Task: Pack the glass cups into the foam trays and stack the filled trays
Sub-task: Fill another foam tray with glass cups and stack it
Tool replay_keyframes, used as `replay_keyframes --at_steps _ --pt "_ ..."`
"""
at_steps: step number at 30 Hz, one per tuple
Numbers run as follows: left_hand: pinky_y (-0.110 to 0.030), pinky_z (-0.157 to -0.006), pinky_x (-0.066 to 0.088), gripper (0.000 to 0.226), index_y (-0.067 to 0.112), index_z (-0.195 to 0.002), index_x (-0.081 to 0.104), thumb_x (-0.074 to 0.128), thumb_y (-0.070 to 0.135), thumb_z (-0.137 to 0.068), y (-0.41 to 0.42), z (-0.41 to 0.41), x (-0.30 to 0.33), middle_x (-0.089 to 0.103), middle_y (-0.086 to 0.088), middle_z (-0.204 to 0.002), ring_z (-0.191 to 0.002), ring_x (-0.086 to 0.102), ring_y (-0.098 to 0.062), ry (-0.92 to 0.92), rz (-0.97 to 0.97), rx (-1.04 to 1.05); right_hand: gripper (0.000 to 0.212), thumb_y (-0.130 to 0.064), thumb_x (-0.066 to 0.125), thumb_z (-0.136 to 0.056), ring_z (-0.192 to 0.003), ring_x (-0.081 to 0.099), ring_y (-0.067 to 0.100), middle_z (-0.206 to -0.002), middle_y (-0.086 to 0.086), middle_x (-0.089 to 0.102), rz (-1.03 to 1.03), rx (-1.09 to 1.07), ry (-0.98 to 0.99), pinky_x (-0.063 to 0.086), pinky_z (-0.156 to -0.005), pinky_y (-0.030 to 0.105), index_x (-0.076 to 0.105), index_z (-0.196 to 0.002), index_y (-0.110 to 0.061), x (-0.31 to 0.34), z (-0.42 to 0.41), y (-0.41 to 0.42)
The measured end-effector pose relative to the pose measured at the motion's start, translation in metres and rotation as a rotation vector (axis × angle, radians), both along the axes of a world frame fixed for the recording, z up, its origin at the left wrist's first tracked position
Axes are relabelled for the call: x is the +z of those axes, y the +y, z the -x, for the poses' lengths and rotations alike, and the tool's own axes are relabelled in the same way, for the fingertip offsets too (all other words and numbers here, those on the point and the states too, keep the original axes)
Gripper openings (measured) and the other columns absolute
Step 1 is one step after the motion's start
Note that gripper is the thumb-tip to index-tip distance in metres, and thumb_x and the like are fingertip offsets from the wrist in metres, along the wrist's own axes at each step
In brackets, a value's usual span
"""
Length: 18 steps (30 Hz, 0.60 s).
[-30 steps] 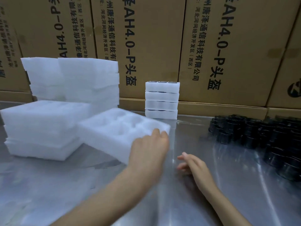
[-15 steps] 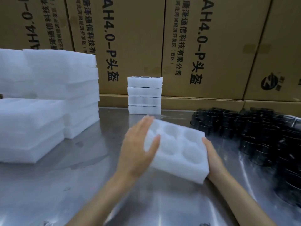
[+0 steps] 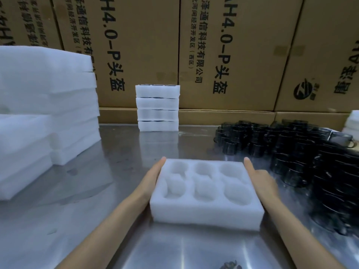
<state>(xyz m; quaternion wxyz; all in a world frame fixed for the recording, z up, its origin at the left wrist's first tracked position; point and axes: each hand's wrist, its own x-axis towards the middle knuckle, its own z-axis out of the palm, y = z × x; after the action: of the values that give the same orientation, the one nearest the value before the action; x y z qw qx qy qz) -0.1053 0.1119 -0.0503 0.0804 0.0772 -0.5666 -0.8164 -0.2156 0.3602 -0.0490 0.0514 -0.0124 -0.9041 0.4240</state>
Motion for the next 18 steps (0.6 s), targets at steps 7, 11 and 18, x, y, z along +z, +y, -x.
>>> replay_keyframes --at_steps 7,11,18 --pt "-0.041 -0.110 0.035 0.042 0.013 -0.135 0.050 0.055 0.022 -0.094 -0.004 0.006 -0.002 0.053 -0.005 -0.134 -0.124 0.050 -0.021 -0.032 0.313 0.166 0.034 -0.032 0.045 -0.087 -0.054 0.055 0.010 -0.054 -0.005 0.064 0.113 -0.127 0.066 0.032 -0.051 0.022 0.066 -0.065 -0.017 -0.010 0.046 0.001" --pt "-0.009 -0.078 0.045 0.041 0.019 -0.130 0.053 0.053 0.007 -0.091 -0.005 0.008 -0.004 0.058 0.015 -0.118 -0.097 0.059 0.010 -0.013 0.401 0.169 0.023 -0.027 0.048 -0.091 -0.081 0.056 0.015 -0.102 -0.002 0.064 0.016 -0.017 0.181 0.041 -0.070 0.029 0.061 -0.110 -0.024 -0.005 0.078 -0.009" --pt "-0.019 -0.069 0.046 0.052 0.022 -0.118 0.059 0.058 0.024 -0.067 -0.007 0.011 -0.005 0.065 0.008 -0.104 -0.088 0.064 -0.002 -0.007 0.395 0.169 0.046 -0.026 0.049 -0.096 -0.081 0.056 0.027 -0.138 0.008 0.031 -0.292 0.016 0.402 0.048 -0.069 0.038 0.034 -0.140 -0.021 0.034 0.127 -0.037"
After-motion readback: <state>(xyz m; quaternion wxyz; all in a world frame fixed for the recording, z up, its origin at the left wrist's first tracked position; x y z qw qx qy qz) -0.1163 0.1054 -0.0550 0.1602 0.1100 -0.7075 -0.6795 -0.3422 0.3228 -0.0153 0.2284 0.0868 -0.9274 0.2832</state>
